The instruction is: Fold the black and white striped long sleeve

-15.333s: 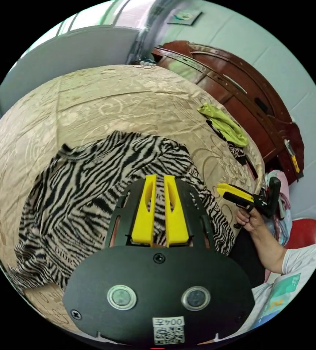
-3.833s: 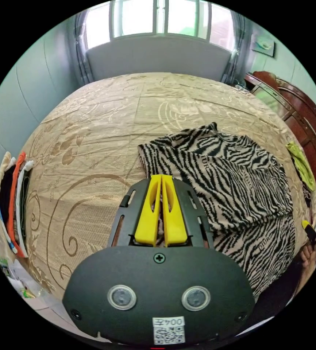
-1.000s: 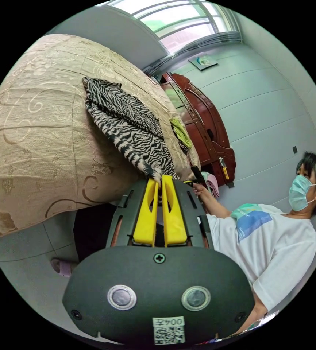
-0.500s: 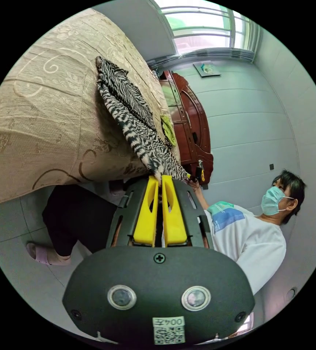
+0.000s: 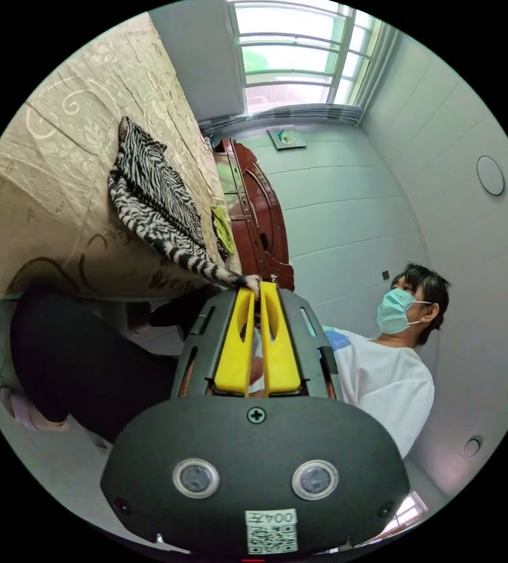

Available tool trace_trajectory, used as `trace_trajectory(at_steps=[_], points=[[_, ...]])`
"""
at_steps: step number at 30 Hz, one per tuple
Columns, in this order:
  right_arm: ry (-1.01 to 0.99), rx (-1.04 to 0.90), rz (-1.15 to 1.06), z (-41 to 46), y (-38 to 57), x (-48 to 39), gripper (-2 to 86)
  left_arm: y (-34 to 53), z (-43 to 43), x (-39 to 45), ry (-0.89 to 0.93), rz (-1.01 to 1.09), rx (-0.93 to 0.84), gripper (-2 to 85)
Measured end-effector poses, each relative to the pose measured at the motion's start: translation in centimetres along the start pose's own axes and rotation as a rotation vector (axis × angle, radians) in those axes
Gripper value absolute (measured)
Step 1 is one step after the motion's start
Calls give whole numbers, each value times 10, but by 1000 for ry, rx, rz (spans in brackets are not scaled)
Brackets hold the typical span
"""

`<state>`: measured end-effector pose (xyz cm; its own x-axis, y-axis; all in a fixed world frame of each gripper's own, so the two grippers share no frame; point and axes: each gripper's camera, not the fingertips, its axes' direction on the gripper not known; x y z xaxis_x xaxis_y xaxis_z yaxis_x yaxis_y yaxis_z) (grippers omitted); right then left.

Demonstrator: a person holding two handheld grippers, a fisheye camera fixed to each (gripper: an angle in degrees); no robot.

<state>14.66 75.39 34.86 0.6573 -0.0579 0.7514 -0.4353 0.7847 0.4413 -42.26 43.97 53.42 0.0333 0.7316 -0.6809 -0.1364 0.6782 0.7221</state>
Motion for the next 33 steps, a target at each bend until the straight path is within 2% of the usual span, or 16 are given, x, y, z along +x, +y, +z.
trace_trajectory(at_steps=[10,14,18,23,27,31,33], points=[[33,158,102,-9,-159,59,-1,-163,20,-12,2,-74,96,28],[68,175,195,3,-221,106,3,-232,30,-53,11,-179,162,29],[118,156,289,19,-261,157,6,-282,51,-100,-65,-256,164,33],[159,139,444,46,-289,237,19,-305,78,-171,-85,-379,205,46],[112,205,571,53,-286,277,43,-301,94,-212,-48,-454,288,71],[59,381,577,36,-274,281,64,-285,100,-221,58,-463,438,83],[45,487,567,20,-265,273,67,-274,102,-207,80,-382,519,77]])
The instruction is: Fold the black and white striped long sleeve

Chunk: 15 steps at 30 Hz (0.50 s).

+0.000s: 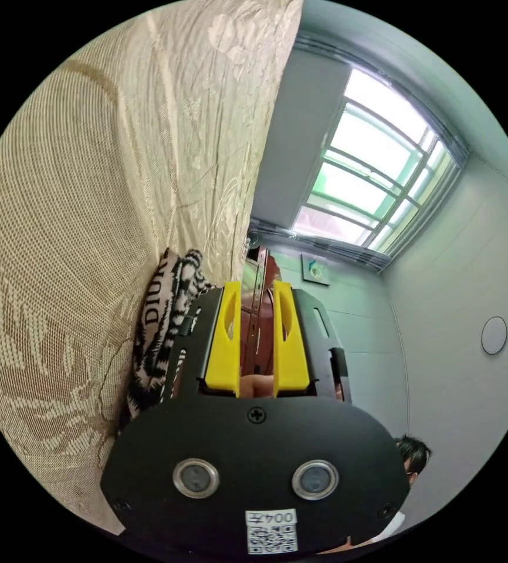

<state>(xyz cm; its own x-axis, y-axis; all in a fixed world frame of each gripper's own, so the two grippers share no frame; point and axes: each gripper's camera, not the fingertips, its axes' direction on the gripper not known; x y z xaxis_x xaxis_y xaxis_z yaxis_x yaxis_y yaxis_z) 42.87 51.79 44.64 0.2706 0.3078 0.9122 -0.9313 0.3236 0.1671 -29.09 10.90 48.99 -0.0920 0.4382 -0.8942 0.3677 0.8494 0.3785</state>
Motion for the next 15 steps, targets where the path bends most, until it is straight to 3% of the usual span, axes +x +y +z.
trace_trajectory(at_steps=[2,5,7,11,15], points=[[-40,56,-66,-24,13,-19,67,16,0,20,-1,98,2,70],[-17,-23,-279,-41,54,-66,63,60,2,67,-45,328,-95,56],[17,-89,-407,-47,97,-92,59,102,-4,98,-195,507,-153,50],[-46,-202,-548,-63,207,-111,23,224,-12,126,-678,959,-353,59],[-79,-212,-553,-75,276,-106,-2,310,7,81,-983,1101,-592,97]])
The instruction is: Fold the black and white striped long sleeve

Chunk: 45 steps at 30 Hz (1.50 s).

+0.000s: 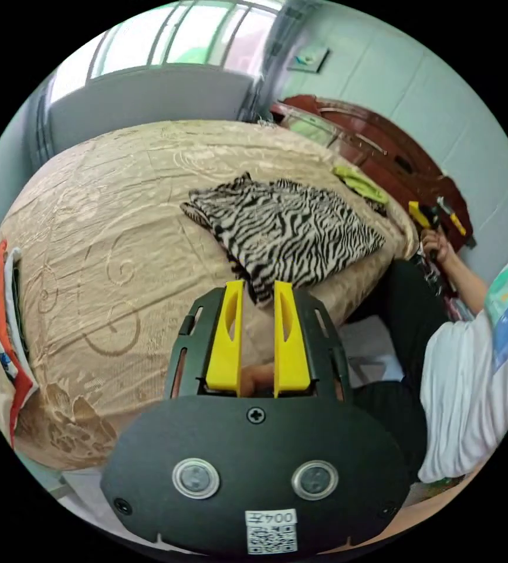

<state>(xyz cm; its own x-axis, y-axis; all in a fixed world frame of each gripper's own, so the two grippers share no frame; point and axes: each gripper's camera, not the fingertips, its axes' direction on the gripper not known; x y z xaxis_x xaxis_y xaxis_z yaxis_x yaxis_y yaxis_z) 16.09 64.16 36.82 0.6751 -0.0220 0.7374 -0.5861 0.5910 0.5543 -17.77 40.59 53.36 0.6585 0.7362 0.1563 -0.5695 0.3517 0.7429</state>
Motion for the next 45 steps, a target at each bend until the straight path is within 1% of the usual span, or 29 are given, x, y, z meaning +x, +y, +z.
trace_trajectory(at_steps=[3,5,8,11,15,19,23,27,31,33,34,36,38,39,40,41,42,43,45], points=[[57,-1,77,7,26,-9,-6,2,34,32,-28,25,-95,116],[128,-33,84,15,30,-26,-7,-1,49,48,9,39,-95,122],[212,-75,53,24,26,-57,-7,-7,69,71,-25,48,-84,124],[224,-84,31,29,23,-83,-7,-10,83,83,-60,33,-68,97],[232,-94,46,35,24,-103,-7,-11,92,99,-33,49,-29,45],[231,-109,66,43,26,-122,-7,-13,99,111,-5,73,-37,49],[234,-130,76,54,23,-143,-7,-18,113,121,36,99,-95,72],[273,-149,69,65,15,-164,-7,-23,115,129,-3,136,-117,28],[369,-173,32,76,5,-193,-7,-27,97,126,-25,181,-127,14],[421,-184,19,81,1,-205,-7,-26,94,118,-43,210,-188,10],[469,-190,12,84,-2,-213,-7,-25,94,116,-43,215,-202,9],[558,-218,-10,92,-6,-225,-7,-20,101,111,-62,228,-300,6],[702,-265,-45,106,-13,-241,-6,-14,103,108,-81,232,-345,4],[735,-278,-56,110,-15,-245,-5,-12,98,103,-57,199,-330,4],[810,-302,-83,119,-20,-252,-4,-11,95,101,-40,179,-320,3],[884,-334,-117,129,-26,-260,-1,-12,84,98,11,137,-269,3],[922,-350,-138,135,-29,-263,1,-15,70,99,79,104,-171,3],[994,-379,-187,149,-35,-271,7,-18,63,101,103,94,-122,3],[1091,-415,-255,171,-44,-280,21,-34,43,118,136,62,83,4]])
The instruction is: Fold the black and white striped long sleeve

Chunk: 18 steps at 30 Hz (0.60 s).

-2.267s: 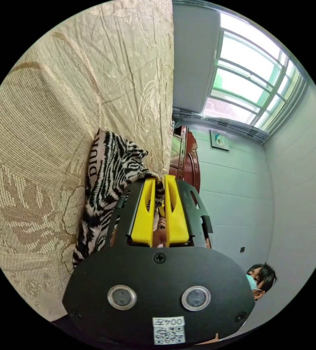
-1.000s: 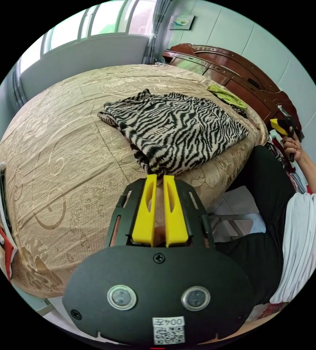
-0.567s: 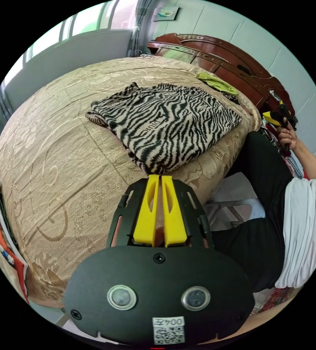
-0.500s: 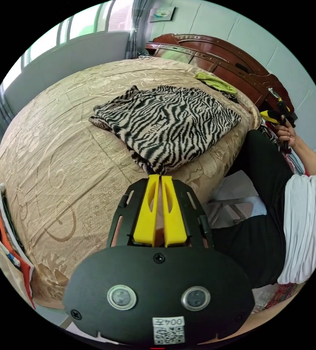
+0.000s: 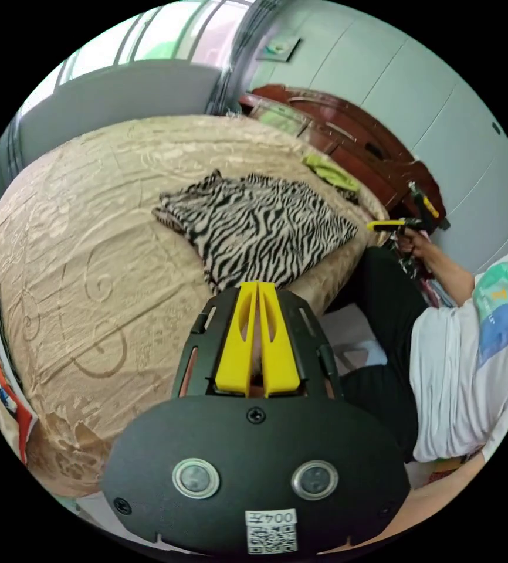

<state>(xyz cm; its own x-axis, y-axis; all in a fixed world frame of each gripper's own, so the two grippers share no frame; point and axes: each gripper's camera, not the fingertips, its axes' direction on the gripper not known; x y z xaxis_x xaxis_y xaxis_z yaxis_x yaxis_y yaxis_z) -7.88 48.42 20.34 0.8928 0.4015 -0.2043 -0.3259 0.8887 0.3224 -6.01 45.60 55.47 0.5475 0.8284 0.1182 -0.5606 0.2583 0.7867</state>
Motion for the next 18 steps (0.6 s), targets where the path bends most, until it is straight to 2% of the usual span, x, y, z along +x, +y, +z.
trace_trajectory(at_steps=[2,8,12,15,18], points=[[83,3,-21,4,-22,-20,43,-17,7,12,2,-12,83,4],[88,-172,-4,58,-42,-47,77,-52,93,23,-169,-78,-65,5],[70,-91,36,54,-36,-48,74,-44,143,27,-244,-62,-247,5],[76,-18,-33,53,-29,-51,57,-36,148,37,-336,-6,-191,4],[44,26,-97,49,-22,-44,37,-31,147,26,-300,-54,-159,3]])
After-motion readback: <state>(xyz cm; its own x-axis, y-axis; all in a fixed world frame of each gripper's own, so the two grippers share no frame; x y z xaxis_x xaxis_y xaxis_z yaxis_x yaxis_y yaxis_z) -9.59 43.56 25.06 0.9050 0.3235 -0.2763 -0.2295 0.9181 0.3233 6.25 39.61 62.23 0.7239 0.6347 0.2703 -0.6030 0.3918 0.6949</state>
